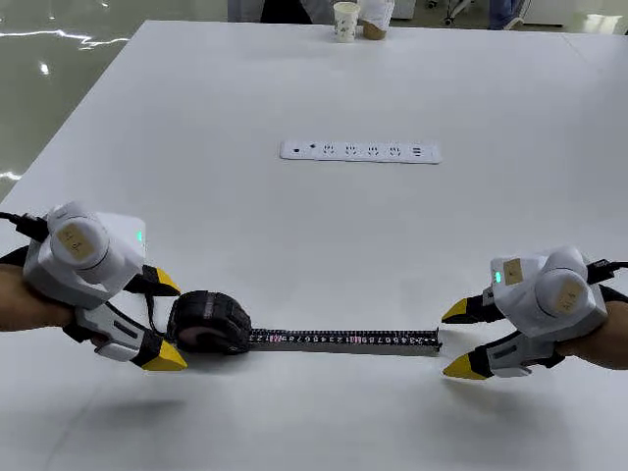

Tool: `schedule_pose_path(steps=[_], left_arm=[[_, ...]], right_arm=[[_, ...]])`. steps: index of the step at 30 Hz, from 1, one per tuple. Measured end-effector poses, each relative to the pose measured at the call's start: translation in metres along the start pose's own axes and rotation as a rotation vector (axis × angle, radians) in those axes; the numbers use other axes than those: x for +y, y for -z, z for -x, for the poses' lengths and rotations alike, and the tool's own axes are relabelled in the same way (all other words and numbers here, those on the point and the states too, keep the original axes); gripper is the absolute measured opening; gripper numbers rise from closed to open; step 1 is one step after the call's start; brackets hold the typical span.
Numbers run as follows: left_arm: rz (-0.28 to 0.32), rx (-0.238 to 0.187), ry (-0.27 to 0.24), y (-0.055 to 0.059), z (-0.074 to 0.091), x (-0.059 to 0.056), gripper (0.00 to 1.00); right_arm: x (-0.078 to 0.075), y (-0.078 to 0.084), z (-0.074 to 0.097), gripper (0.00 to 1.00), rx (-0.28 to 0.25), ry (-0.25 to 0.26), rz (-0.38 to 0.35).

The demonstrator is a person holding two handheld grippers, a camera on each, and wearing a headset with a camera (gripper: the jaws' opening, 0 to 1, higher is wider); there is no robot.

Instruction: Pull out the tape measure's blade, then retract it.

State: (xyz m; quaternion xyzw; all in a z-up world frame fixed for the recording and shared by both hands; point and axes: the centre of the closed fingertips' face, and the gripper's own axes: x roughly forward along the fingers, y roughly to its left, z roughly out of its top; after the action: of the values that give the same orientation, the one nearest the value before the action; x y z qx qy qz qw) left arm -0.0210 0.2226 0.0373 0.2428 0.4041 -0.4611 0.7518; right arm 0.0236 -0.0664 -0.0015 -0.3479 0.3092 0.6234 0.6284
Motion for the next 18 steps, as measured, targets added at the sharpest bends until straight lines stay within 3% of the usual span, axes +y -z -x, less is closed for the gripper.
schedule_pose_path(steps=[18], left_arm=[[0.119,-0.098,-0.062,0.0,0.011,-0.011,0.69]], right_arm=[[0.012,-0.008,0.009,0.51,-0.057,0.062,-0.124]])
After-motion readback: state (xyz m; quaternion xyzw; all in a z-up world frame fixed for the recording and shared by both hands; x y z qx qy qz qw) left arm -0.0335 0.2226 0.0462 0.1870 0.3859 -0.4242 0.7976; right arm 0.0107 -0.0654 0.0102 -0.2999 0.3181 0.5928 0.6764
